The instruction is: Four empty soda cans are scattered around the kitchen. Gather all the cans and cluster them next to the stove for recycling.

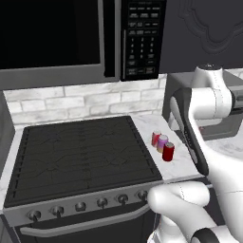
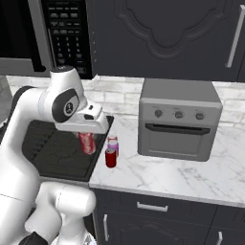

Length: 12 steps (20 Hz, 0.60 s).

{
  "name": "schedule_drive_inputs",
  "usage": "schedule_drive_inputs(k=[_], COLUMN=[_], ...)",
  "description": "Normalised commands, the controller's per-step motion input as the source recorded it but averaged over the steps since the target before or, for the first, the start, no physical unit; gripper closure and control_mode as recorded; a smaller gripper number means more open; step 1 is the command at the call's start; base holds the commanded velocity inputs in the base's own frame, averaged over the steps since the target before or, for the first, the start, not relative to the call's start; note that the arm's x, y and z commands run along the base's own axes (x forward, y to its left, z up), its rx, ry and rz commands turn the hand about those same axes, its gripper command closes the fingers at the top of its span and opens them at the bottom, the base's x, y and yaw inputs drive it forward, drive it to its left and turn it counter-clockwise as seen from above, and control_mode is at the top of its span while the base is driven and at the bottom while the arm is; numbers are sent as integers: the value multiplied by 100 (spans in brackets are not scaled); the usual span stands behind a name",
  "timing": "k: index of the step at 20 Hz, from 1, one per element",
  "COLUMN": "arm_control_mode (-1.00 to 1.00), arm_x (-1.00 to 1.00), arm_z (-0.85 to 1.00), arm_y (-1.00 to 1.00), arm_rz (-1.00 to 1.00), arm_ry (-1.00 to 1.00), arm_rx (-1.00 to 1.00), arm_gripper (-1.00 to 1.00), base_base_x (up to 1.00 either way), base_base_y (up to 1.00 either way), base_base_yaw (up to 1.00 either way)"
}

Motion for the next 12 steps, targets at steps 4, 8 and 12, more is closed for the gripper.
schedule_drive_inputs(k=[4,8,12], arm_control_mode=[-100,-100,-100], arm_x=[6,18,13], arm_z=[-42,-36,-38], arm_y=[0,0,0], arm_rz=[0,0,0], arm_ry=[-3,0,-1], arm_rx=[2,0,0], arm_gripper=[100,100,100], base_base_x=[0,0,0], base_base_y=[0,0,0], base_base_yaw=[0,0,0])
